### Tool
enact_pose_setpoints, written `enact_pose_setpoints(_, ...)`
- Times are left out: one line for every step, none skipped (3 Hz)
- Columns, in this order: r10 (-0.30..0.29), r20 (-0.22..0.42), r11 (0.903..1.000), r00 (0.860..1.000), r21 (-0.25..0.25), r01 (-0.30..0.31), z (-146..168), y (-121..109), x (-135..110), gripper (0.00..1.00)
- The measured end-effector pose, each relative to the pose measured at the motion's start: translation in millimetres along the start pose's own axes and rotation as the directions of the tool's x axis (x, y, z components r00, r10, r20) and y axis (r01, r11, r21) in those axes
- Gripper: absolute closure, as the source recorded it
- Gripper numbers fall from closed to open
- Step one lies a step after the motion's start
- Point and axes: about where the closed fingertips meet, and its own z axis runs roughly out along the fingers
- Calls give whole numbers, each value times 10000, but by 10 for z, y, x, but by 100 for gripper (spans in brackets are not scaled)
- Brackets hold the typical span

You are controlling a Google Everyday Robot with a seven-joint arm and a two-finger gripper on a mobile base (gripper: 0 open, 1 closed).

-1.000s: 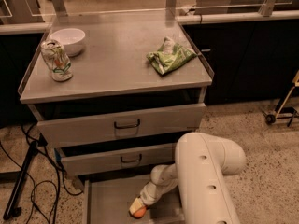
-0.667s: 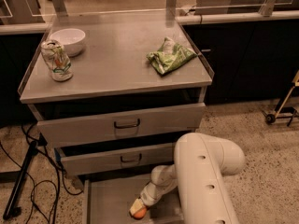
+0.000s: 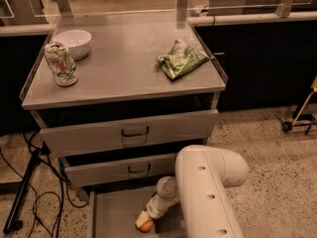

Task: Place orange into bottom drawer

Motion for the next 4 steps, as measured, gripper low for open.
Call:
enact_pose_setpoints(163, -27, 9998, 9999, -61, -163, 141, -56, -87, 100)
enact_pose_setpoints(163, -28, 9998, 9999, -61, -163, 130, -49, -87, 74)
enact_pose_setpoints(163, -28, 9998, 9999, -61, -163, 130, -49, -87, 51)
enact_pose_setpoints(163, -28, 9998, 9999, -62, -163, 130, -49, -87, 19)
